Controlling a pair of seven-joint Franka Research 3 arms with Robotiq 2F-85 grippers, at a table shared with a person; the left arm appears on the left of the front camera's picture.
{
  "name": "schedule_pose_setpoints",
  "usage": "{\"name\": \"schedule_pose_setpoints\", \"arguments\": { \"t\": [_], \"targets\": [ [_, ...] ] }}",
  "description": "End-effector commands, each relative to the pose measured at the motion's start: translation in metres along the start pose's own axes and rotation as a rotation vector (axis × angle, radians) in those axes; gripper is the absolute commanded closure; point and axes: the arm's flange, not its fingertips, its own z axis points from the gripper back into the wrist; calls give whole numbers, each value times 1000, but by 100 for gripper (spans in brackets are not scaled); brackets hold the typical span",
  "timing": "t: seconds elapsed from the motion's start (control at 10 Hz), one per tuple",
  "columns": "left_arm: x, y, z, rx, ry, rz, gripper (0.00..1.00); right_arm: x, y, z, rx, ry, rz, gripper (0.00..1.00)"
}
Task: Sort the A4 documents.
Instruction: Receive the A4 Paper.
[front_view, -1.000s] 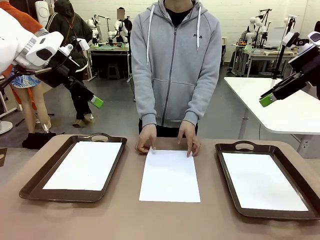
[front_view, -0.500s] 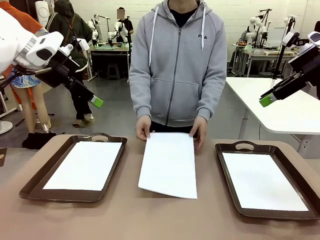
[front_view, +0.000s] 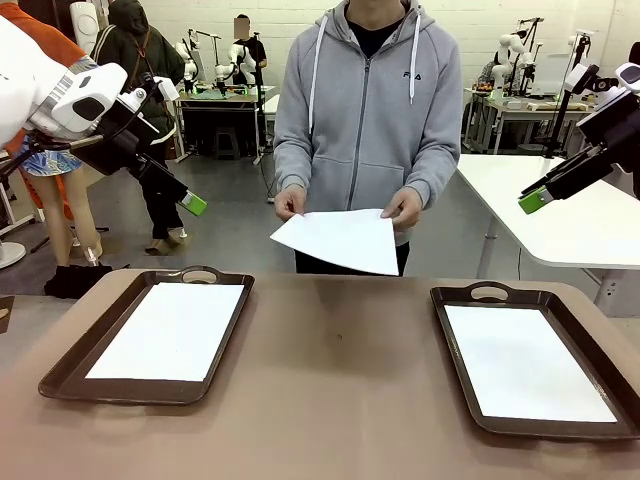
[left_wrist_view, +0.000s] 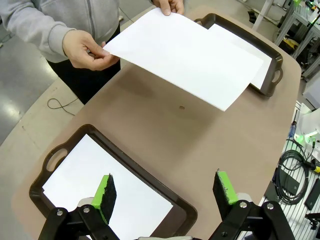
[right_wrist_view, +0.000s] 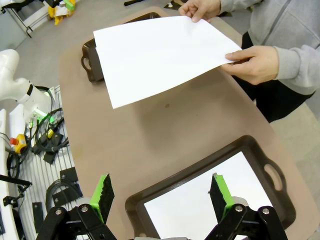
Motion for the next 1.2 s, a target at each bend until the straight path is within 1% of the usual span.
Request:
{"name": "schedule_pose_setpoints", "arguments": {
  "t": [0.0,1.1],
  "targets": [
    [0,0,1,1,-2,1,0,0,-1,-1,12,-12,0,0],
    [0,0,1,1,-2,1,0,0,-1,-1,12,-12,0,0]
  ]
}}
